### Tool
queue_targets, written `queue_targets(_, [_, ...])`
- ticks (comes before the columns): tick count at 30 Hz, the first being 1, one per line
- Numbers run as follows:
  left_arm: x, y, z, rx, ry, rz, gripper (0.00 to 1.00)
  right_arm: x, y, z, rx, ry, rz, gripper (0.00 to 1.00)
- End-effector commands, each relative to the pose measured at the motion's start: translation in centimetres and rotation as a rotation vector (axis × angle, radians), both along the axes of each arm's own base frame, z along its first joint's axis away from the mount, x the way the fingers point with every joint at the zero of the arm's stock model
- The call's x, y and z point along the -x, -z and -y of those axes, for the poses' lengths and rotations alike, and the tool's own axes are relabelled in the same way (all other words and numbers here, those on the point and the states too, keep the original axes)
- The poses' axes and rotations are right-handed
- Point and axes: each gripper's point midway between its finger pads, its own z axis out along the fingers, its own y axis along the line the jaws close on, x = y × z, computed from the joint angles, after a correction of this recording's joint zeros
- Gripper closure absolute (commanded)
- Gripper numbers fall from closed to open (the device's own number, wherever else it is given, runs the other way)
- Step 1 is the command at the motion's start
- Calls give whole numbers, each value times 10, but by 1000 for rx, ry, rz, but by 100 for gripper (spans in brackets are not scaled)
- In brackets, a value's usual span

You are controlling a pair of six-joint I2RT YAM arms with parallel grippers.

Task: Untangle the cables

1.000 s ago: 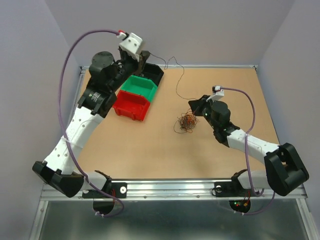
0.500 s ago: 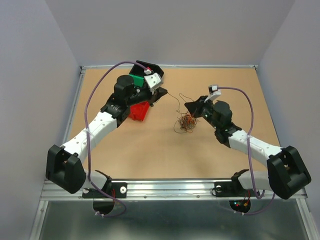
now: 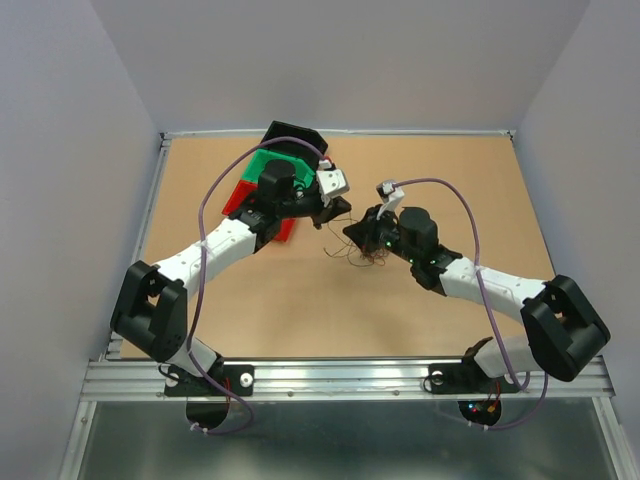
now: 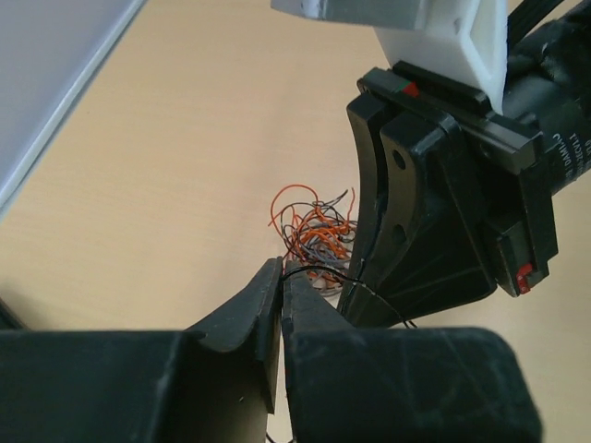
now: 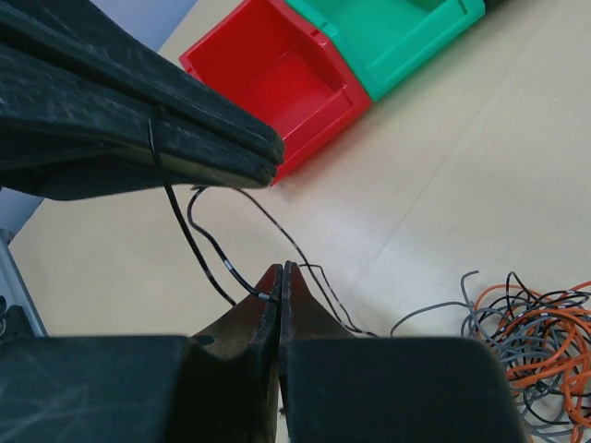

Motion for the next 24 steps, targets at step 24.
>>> queue_targets(24, [9,0,6,-41,86,73,74,-30,-19,11,16,167,16,99])
